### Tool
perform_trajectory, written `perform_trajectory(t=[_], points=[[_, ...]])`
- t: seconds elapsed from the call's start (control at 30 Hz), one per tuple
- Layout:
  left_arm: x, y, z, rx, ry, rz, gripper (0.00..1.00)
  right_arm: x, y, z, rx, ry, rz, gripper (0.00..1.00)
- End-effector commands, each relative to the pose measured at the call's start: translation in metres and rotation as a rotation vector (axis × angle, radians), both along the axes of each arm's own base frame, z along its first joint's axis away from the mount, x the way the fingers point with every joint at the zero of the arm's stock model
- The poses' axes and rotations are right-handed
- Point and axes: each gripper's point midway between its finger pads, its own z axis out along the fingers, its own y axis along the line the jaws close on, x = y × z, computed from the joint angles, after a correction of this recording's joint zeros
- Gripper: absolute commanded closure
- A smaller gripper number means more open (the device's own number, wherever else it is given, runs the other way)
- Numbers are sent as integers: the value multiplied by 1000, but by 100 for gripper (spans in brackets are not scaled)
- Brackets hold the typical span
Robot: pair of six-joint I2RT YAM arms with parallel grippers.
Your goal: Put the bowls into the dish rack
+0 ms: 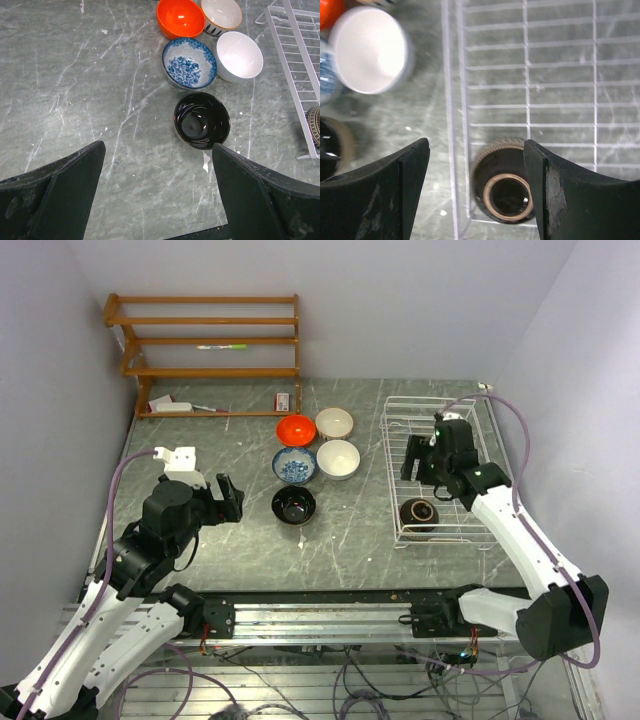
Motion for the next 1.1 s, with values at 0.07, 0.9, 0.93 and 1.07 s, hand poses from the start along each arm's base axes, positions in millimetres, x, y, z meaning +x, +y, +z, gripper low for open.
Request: perform_trajectory(t=[0.07, 0.9, 0.93, 1.07], points=[[2, -2, 2, -6, -15, -2, 1, 25, 63, 62, 87, -173, 221, 26], [3, 8, -1, 4, -7, 55, 1, 92, 235, -74, -63, 22, 688, 50], [3, 8, -1, 4, -7, 56, 1, 91, 236, -79, -62, 30, 694, 50], [4, 7, -1, 9, -2, 52, 1, 90, 238, -93, -70, 49, 692, 51]])
